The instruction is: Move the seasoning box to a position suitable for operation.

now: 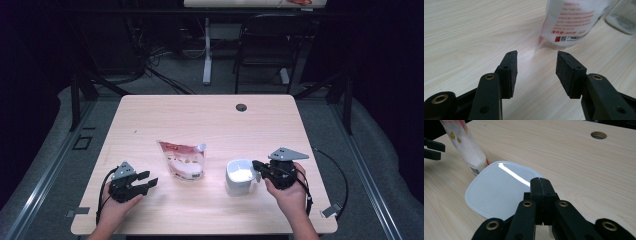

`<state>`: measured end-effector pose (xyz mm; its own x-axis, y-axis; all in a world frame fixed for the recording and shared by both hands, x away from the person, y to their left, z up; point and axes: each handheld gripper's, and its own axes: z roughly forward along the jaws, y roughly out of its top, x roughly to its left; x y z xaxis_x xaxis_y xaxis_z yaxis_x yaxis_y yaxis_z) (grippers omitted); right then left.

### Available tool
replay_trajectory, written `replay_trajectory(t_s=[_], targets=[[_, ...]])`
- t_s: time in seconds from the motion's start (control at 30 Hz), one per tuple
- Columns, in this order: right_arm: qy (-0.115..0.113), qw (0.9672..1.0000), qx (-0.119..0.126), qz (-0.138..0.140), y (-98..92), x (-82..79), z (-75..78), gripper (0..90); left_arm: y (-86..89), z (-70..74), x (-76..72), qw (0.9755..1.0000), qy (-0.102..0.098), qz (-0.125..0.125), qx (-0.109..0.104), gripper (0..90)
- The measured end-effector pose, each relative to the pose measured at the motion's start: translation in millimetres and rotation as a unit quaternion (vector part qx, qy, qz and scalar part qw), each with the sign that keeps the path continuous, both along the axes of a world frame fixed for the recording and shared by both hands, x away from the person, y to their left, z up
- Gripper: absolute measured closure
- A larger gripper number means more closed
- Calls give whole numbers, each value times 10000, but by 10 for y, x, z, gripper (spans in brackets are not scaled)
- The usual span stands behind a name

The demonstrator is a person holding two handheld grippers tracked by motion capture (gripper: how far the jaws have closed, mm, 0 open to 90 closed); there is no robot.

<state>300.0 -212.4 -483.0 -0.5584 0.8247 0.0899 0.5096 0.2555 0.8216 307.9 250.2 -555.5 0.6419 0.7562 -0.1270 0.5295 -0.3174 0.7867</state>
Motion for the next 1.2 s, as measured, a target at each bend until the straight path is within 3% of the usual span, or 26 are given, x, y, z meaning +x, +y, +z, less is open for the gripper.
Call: replay_trajectory(t_s=[1.03,1.2], targets=[[33,9999,168,-17,-40,1,-22,900,1,0,0,10000,0,2,-3,519],[80,9995,304,-24,-67,10,-36,900,3,0,0,10000,-6,4,-19,519]])
